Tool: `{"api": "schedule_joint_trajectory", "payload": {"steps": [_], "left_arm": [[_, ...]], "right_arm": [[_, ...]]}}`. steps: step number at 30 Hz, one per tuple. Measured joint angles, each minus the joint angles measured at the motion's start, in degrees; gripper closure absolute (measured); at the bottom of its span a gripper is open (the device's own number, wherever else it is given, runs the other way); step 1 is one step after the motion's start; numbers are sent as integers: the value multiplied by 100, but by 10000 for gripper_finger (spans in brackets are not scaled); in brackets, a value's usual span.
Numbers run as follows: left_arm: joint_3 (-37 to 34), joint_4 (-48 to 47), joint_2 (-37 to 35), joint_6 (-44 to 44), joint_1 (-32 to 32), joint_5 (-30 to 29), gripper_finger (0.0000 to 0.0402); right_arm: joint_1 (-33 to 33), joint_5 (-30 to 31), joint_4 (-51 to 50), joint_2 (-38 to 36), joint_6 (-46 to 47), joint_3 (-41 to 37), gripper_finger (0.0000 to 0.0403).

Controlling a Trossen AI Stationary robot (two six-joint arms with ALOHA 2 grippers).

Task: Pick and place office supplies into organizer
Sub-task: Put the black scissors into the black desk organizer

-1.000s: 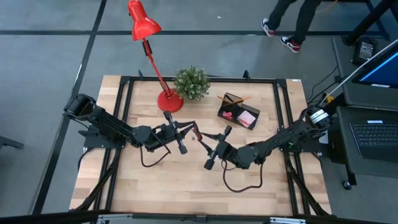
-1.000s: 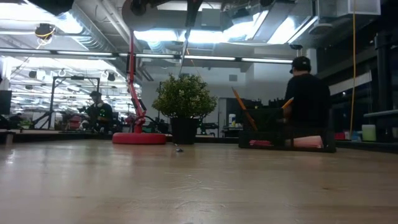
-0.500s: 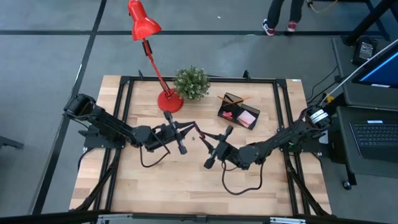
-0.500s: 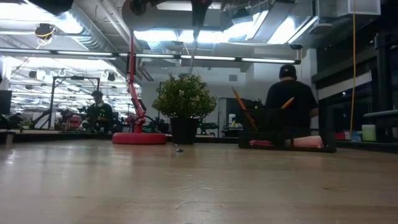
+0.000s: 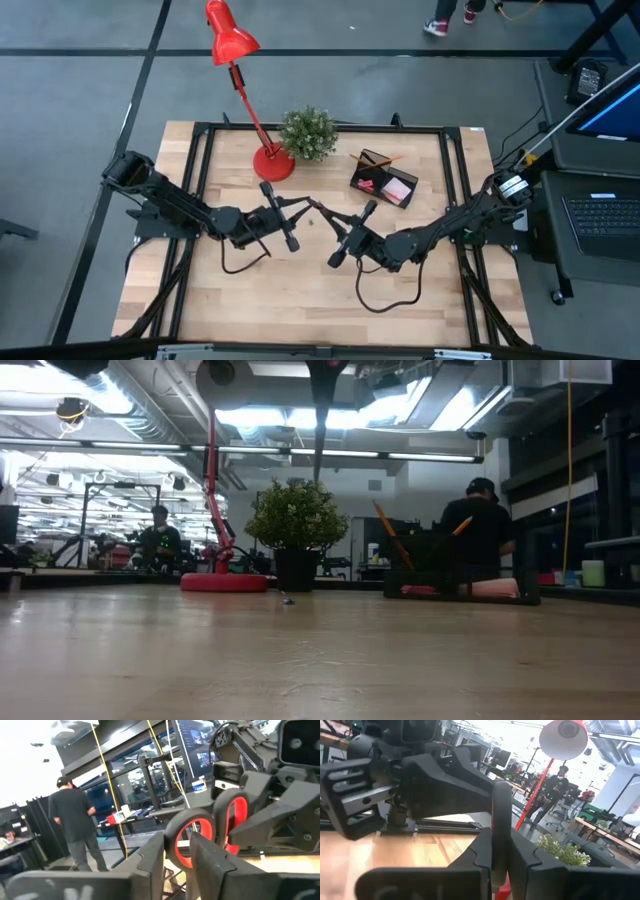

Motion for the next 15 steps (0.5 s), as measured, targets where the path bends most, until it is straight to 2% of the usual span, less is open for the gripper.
{"api": "schedule_joint_trajectory", "payload": {"steps": [6,12,15], "left_arm": [[1,-156,-205,363,-153,-51,271],[1,-195,-554,1073,-426,-964,249],[-18,-388,-677,1124,-536,-1045,251]], "right_arm": [[49,26,24,-15,174,0,374],[223,295,63,-19,239,2,374],[227,560,64,-22,141,0,374]]}}
